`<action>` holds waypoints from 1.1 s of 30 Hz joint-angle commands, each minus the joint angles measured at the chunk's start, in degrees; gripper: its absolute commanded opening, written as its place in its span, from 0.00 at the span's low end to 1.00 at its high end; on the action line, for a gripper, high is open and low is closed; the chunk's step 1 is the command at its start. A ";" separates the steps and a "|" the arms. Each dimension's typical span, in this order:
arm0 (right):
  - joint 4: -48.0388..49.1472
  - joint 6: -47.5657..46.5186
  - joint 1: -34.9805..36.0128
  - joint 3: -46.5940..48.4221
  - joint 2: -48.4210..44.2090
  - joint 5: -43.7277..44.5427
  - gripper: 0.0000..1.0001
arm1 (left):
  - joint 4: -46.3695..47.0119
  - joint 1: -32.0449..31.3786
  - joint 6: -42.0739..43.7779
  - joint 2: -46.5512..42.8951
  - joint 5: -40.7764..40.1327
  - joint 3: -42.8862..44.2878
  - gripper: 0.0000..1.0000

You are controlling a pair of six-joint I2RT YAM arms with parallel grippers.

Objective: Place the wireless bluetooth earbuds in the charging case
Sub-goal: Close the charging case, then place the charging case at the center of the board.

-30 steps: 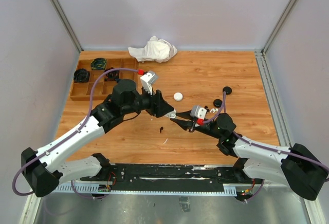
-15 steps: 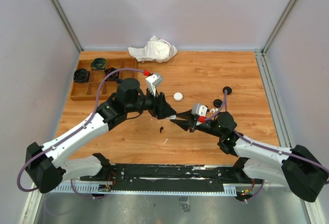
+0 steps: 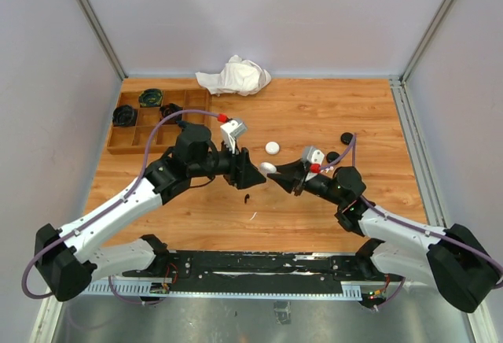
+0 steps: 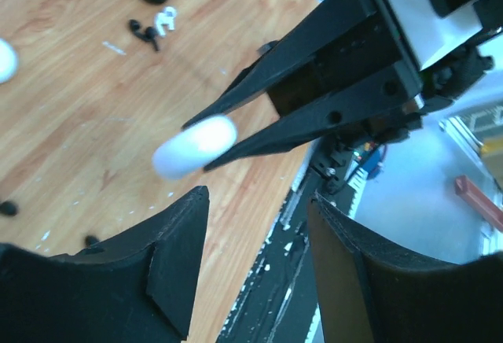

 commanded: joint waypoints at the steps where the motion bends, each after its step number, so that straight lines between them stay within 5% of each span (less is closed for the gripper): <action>1: -3.72 7.25 -4.02 0.59 -2.72 4.73 0.14 | -4.06 -0.08 0.62 -4.25 -13.12 -0.30 0.59; 7: -25.49 15.80 -10.77 0.86 -9.80 12.92 0.15 | -8.04 2.52 1.06 -7.18 -27.83 -1.27 0.69; 16: -56.45 20.50 -22.96 1.29 -21.88 23.47 0.19 | -10.40 11.23 3.62 -9.74 -28.96 -3.76 0.80; 25: -62.50 27.09 -40.20 1.06 -17.43 19.02 0.19 | -8.42 16.21 4.03 -11.68 -28.75 -8.59 0.83; 33: -62.60 29.40 -48.62 0.06 -13.54 20.09 0.27 | -8.58 18.19 4.39 -14.07 -28.57 -9.73 0.87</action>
